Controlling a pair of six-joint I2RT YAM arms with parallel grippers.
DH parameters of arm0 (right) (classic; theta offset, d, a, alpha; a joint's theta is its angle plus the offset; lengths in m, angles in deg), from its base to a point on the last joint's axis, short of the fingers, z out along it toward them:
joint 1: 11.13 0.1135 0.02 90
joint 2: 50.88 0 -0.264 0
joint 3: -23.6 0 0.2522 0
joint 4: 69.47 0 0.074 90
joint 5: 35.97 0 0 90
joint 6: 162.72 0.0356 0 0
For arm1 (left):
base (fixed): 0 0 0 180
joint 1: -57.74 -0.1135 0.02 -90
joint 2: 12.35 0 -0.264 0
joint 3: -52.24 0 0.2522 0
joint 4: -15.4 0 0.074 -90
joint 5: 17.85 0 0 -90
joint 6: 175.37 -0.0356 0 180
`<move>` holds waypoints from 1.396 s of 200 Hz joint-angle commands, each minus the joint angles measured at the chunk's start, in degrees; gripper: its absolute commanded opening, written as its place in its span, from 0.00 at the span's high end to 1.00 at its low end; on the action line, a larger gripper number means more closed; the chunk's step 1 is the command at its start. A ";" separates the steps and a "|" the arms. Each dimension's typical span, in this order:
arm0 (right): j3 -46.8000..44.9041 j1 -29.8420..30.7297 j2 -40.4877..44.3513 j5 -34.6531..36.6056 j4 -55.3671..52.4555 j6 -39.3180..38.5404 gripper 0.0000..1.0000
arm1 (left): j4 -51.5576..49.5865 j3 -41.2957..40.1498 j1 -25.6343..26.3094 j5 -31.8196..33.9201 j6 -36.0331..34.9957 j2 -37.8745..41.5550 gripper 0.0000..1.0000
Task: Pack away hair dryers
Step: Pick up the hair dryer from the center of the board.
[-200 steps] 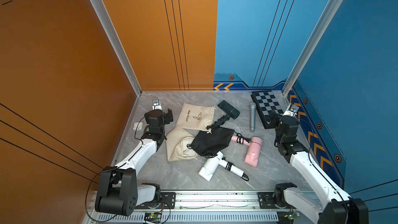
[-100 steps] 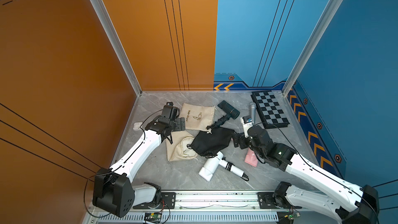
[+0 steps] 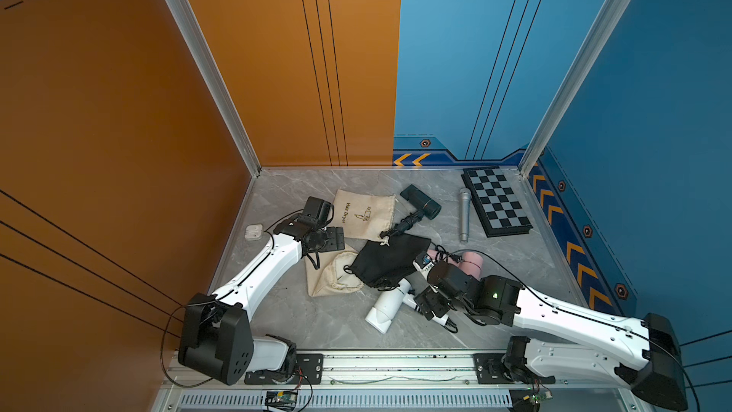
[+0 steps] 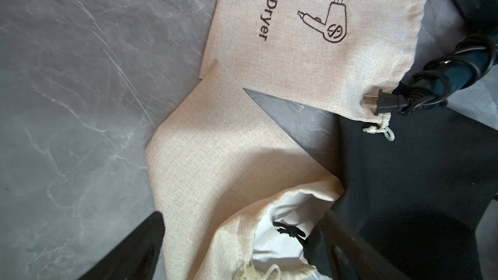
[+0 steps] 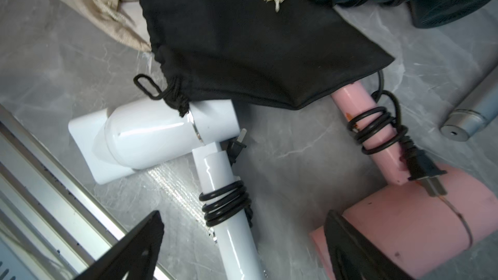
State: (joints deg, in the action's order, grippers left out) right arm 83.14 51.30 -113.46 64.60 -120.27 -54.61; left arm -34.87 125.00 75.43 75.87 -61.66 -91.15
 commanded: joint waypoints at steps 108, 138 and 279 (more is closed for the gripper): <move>-2.83 1.66 -10.54 -2.50 -0.70 2.62 0.06 | 0.71 4.63 -6.25 -10.94 0.29 0.08 0.06; -3.48 1.06 -12.32 -2.57 1.26 2.72 0.07 | 1.45 5.20 -6.70 -12.87 0.47 0.84 0.05; -4.09 1.36 -15.53 -3.33 5.79 4.08 0.34 | 1.44 10.51 -12.26 -17.82 2.65 2.33 0.07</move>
State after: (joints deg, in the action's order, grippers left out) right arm 80.34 51.96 -130.62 60.23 -116.68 -51.66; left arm -33.69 134.01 64.78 60.55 -59.76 -90.50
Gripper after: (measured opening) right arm 0.686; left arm 0.934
